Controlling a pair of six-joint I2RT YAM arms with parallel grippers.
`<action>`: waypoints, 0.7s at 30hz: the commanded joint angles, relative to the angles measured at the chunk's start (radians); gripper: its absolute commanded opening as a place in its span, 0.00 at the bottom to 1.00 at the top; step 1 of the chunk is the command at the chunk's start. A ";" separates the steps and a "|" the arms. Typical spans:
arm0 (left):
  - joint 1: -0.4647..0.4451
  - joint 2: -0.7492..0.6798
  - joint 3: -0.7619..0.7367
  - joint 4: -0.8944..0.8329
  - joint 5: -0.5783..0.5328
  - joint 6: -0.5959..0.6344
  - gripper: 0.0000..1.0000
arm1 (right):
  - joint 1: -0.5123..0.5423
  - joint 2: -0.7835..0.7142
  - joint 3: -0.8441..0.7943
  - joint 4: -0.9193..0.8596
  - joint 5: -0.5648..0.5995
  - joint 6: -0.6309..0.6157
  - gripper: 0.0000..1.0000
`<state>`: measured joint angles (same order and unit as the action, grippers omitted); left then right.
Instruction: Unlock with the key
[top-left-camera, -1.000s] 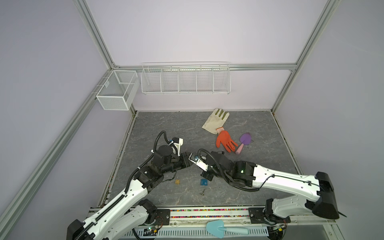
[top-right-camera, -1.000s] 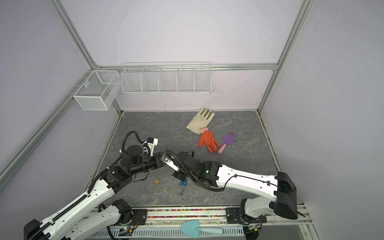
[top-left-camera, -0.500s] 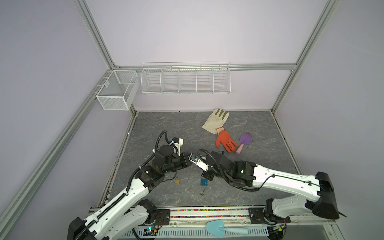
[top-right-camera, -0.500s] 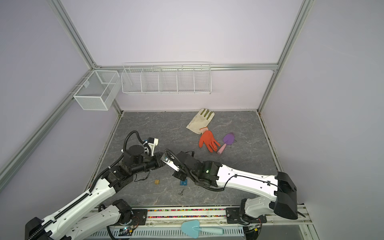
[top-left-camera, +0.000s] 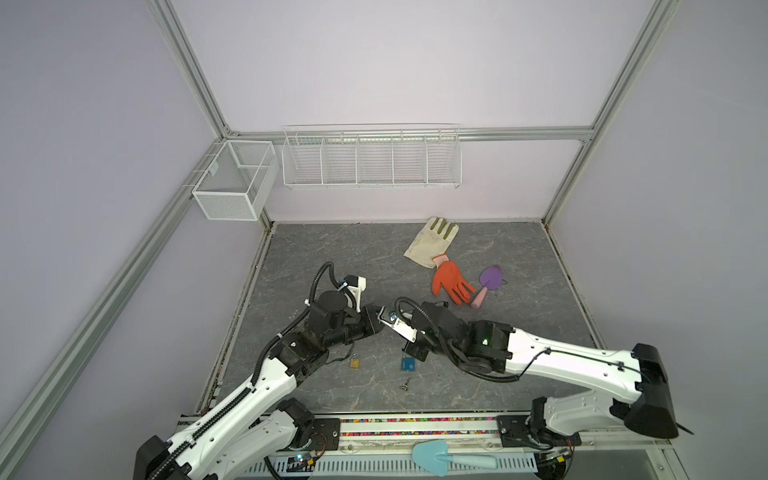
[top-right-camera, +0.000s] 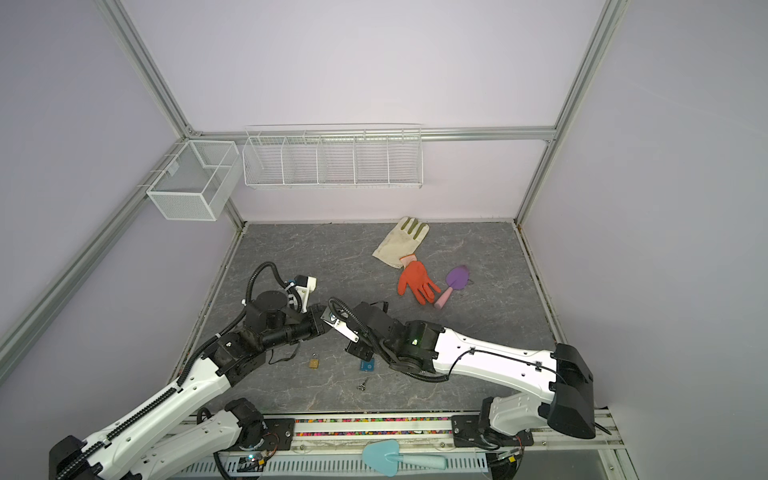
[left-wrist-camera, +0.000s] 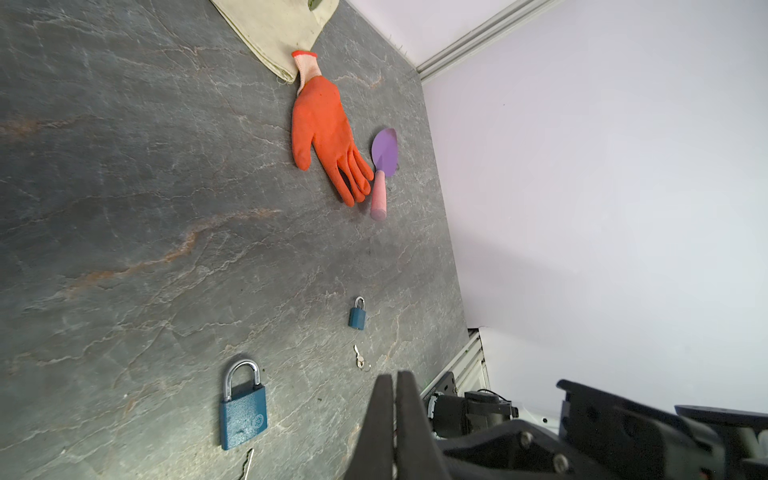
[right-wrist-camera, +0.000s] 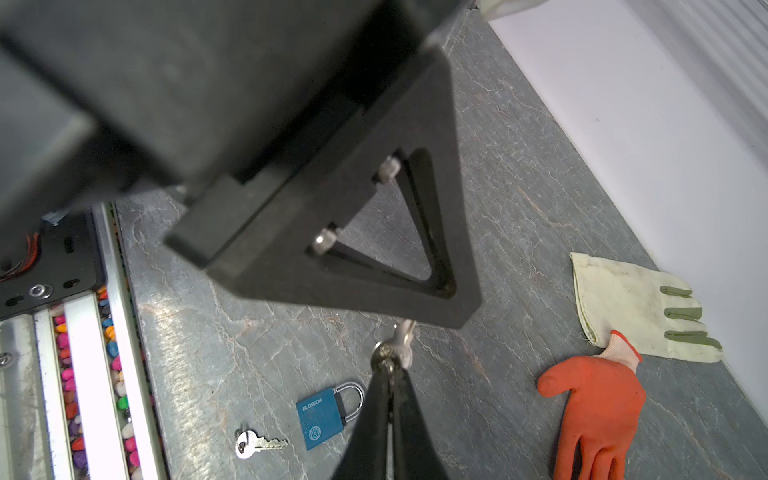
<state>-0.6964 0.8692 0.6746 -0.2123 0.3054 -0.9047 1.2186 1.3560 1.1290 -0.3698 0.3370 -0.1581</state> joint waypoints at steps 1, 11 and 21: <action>0.000 -0.034 0.012 0.025 -0.077 -0.002 0.00 | -0.008 -0.014 0.036 -0.034 0.028 0.018 0.28; 0.000 -0.056 0.061 0.226 -0.125 0.199 0.00 | -0.160 -0.167 -0.015 0.011 -0.418 0.356 0.53; 0.000 0.031 0.066 0.519 -0.080 0.198 0.00 | -0.422 -0.232 -0.155 0.384 -0.852 0.750 0.55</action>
<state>-0.6964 0.8803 0.7143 0.1684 0.2066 -0.7174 0.8307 1.1187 1.0042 -0.1490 -0.3519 0.4156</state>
